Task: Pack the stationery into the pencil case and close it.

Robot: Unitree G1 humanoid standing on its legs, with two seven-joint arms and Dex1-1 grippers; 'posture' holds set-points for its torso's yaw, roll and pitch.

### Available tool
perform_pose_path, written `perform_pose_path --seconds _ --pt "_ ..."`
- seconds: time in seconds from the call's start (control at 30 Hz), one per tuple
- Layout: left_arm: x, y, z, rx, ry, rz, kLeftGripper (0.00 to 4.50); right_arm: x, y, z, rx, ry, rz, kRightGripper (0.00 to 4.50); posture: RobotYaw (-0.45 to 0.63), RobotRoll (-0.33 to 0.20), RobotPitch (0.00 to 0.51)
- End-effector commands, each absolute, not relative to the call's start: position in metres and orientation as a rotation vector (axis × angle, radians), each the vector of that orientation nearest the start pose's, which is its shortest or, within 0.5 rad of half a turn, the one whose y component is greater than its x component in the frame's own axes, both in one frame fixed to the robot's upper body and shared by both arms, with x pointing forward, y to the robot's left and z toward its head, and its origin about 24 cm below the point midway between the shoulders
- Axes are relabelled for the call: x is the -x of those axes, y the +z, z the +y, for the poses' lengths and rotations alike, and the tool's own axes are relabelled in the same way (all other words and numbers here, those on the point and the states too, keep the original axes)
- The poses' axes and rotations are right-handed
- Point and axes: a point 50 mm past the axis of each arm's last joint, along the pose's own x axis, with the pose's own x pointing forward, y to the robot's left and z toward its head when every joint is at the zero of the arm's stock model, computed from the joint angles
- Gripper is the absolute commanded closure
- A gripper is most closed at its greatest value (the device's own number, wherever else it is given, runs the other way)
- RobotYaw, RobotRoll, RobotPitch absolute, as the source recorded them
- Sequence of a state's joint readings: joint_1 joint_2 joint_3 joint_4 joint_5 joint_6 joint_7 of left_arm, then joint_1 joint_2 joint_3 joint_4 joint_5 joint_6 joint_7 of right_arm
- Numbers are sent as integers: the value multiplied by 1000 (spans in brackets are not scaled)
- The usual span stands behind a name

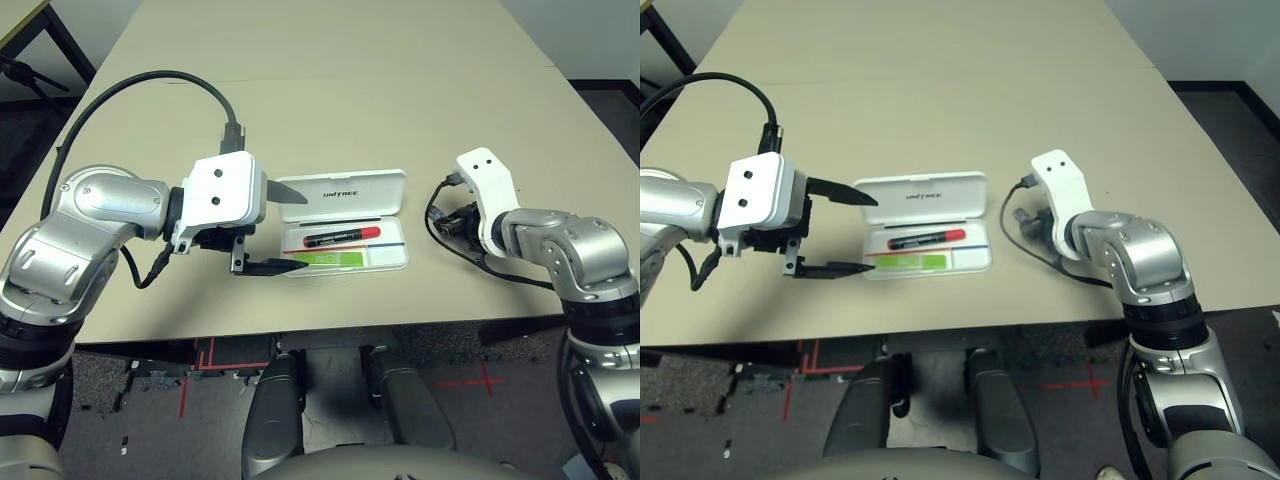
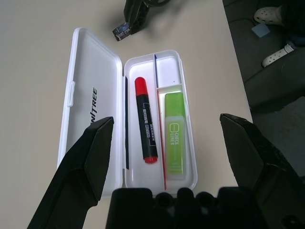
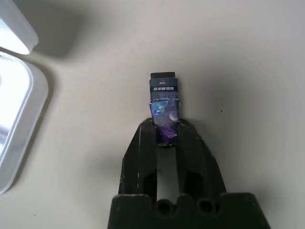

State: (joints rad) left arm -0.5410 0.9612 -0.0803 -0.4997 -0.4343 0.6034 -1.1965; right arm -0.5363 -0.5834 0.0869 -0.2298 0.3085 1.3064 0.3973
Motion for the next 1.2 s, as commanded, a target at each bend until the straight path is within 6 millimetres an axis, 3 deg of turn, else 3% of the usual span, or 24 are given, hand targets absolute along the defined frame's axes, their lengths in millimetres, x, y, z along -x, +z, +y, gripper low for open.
perform_pose_path --seconds 0.03,0.27,0.63,0.8,1.2 --pt "-238 230 162 -773 -1353 137 0 -292 123 -185 277 472 718 4212 -29 0 191" --pt "-238 229 163 -778 -1351 147 0 -293 137 -196 374 587 668 4212 -29 0 190" --pt "-240 228 164 -787 -1348 158 0 -307 200 -245 622 844 503 4212 -37 0 183" --pt "-243 227 164 -791 -1345 157 0 -308 215 -243 661 1060 487 4212 -36 0 173" --pt "-244 227 165 -799 -1336 155 0 -306 215 -223 690 1335 517 4212 -26 0 157"
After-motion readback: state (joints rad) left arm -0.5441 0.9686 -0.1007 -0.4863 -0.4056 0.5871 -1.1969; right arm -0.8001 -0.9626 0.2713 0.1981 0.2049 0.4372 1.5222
